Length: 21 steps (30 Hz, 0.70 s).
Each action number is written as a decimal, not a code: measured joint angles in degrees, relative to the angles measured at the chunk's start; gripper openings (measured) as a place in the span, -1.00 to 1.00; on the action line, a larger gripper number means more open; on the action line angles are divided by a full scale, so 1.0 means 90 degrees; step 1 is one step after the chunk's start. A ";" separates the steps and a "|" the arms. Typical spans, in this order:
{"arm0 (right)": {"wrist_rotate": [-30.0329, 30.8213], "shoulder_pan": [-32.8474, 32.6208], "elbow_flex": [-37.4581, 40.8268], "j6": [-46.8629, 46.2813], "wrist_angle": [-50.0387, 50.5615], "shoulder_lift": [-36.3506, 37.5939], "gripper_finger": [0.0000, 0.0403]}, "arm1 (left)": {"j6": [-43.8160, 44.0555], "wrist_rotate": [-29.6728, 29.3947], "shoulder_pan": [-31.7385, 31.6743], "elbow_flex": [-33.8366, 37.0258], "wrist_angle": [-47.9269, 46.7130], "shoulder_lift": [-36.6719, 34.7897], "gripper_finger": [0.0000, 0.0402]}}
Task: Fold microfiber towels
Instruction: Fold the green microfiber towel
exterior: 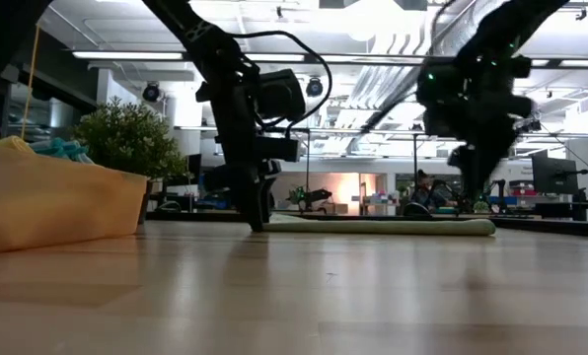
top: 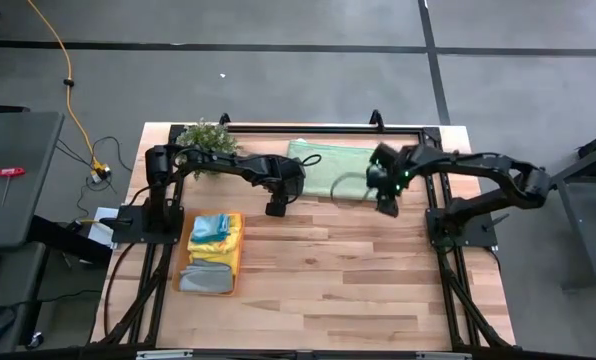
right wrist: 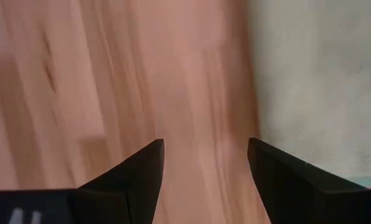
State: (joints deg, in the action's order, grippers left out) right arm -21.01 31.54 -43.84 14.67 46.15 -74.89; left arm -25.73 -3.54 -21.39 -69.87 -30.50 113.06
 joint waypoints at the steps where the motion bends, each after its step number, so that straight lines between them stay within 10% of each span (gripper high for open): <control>1: 0.0077 -0.0142 0.0147 0.0109 -0.0011 0.0000 0.11 | 0.0004 0.0027 0.0000 0.0001 -0.0005 0.0003 -0.21; 8: 0.1828 -0.0736 0.0803 0.0474 -0.0931 -0.0002 0.11 | 0.0006 0.0108 -0.0002 0.0015 0.0043 0.0010 -0.21; 21: 0.2457 -0.0770 0.1548 0.0688 -0.1800 -0.0009 -0.20 | 0.0039 0.0152 0.0000 0.0024 0.0061 0.0017 -0.21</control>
State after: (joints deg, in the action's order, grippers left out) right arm 1.10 24.61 -29.91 20.86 29.95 -74.97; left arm -25.37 -2.17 -21.39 -69.65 -29.95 113.21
